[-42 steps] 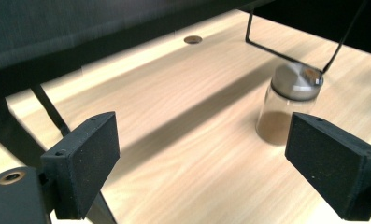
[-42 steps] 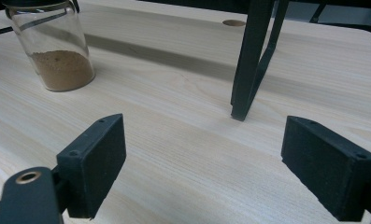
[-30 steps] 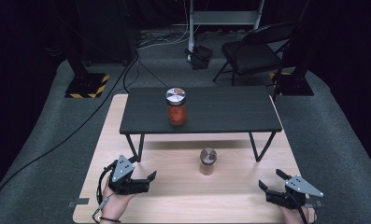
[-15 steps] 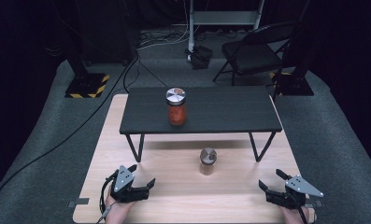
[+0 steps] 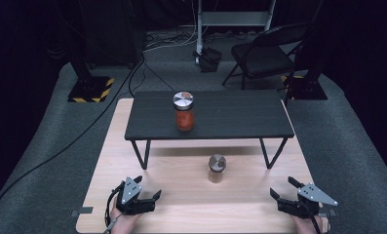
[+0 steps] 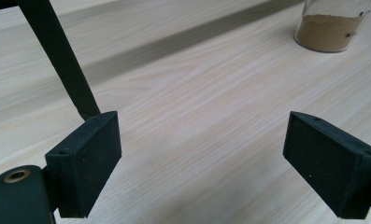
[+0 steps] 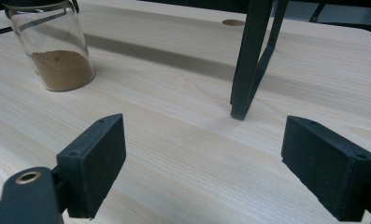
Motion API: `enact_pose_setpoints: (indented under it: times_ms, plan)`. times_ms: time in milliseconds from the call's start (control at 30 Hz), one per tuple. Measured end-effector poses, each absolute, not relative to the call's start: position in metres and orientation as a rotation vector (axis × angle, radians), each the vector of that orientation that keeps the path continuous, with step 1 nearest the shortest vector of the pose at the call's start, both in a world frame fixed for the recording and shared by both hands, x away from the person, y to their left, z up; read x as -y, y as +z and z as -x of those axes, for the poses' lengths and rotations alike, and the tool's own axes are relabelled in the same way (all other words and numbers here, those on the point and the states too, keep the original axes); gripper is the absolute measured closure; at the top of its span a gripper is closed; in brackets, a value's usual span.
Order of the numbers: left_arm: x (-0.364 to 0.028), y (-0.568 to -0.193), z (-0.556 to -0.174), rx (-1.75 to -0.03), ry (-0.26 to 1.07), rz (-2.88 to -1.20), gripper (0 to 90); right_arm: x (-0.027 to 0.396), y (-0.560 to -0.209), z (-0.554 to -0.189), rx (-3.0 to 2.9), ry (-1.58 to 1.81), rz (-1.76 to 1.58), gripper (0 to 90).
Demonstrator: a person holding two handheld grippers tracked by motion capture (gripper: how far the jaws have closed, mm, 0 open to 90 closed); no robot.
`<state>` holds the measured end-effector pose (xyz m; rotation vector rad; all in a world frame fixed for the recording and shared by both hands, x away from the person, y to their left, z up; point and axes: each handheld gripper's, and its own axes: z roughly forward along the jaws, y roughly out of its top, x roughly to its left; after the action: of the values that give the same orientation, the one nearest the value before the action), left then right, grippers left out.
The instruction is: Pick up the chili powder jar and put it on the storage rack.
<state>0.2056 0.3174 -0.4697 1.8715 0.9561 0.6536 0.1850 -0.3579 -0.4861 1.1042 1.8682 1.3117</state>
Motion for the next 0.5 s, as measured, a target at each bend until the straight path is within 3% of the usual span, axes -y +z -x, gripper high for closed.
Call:
enact_pose_setpoints:
  times_ms: [500]
  plan:
    - [-0.3153, -0.4724, -0.2061, -0.959, 0.654, -1.88, 11.2, 0.3572, -0.4857, -0.1849, -1.872, 1.307, -1.102, 13.0]
